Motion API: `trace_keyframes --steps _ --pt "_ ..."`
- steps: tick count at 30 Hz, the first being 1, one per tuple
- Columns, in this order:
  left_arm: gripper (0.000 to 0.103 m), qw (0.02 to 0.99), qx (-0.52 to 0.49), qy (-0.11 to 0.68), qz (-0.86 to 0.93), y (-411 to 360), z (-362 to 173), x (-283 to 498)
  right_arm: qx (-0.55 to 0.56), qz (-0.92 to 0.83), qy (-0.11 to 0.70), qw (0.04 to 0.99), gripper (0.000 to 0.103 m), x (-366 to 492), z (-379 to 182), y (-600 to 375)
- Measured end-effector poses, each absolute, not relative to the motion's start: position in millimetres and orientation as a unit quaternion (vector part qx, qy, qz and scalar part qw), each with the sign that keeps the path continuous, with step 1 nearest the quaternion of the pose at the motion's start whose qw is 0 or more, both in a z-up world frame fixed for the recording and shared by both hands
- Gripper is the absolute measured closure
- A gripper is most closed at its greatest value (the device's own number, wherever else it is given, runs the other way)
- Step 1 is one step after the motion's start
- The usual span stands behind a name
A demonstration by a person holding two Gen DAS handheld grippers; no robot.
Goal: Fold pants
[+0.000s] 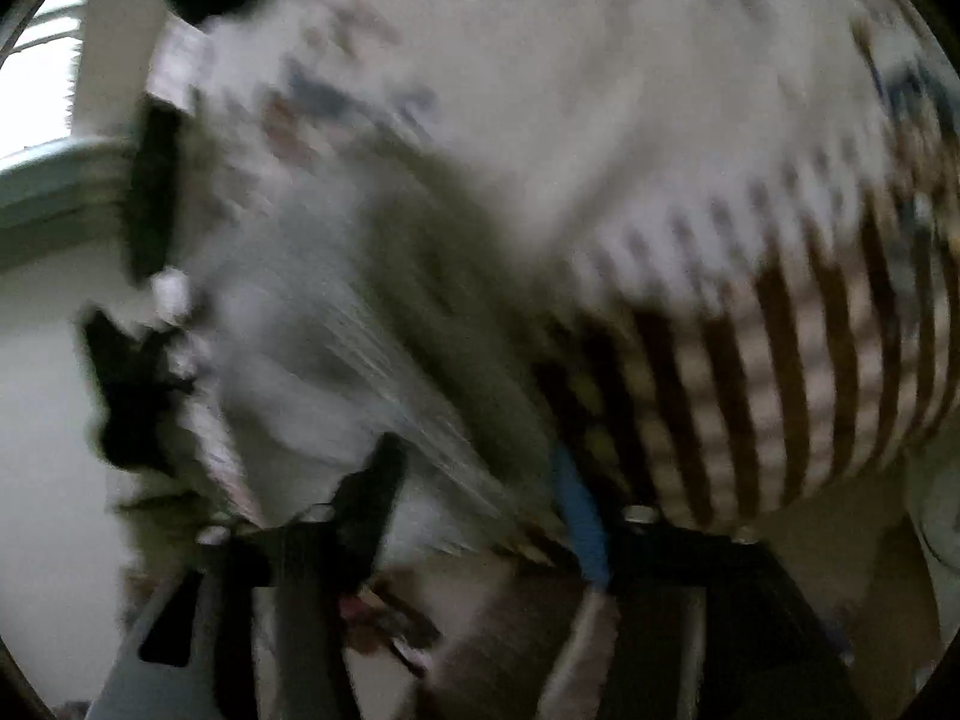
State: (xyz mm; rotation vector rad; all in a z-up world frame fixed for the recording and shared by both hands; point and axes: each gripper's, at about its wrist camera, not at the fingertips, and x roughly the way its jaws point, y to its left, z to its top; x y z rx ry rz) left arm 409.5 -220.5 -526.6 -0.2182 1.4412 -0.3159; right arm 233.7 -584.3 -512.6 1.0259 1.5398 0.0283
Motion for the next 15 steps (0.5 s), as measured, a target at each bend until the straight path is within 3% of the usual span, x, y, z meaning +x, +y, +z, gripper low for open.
trace_keyframes --steps 2,5,7,8,15 --pt "0.0 0.735 -0.102 0.655 -0.142 -220.1 -528.0 412.8 0.457 0.025 0.625 0.632 0.029 256.8 -499.3 -595.9" --pt "0.0 0.731 -0.103 0.659 -0.142 -220.9 -533.7 416.7 0.451 0.031 0.631 0.63 0.029 296.3 -521.1 -594.7" --pt "0.0 0.729 -0.106 0.662 -0.142 -220.8 -537.4 417.4 0.456 0.043 0.637 0.62 0.041 312.9 -540.5 -588.4" --pt "0.0 0.727 -0.109 0.663 -0.141 -219.8 -539.9 417.6 0.456 0.054 0.636 0.62 0.07 317.1 -548.4 -588.5" --pt "0.0 0.703 -0.159 0.677 -0.146 -206.9 -557.8 415.6 0.403 -0.009 0.596 0.694 0.076 337.4 -525.7 -589.0"
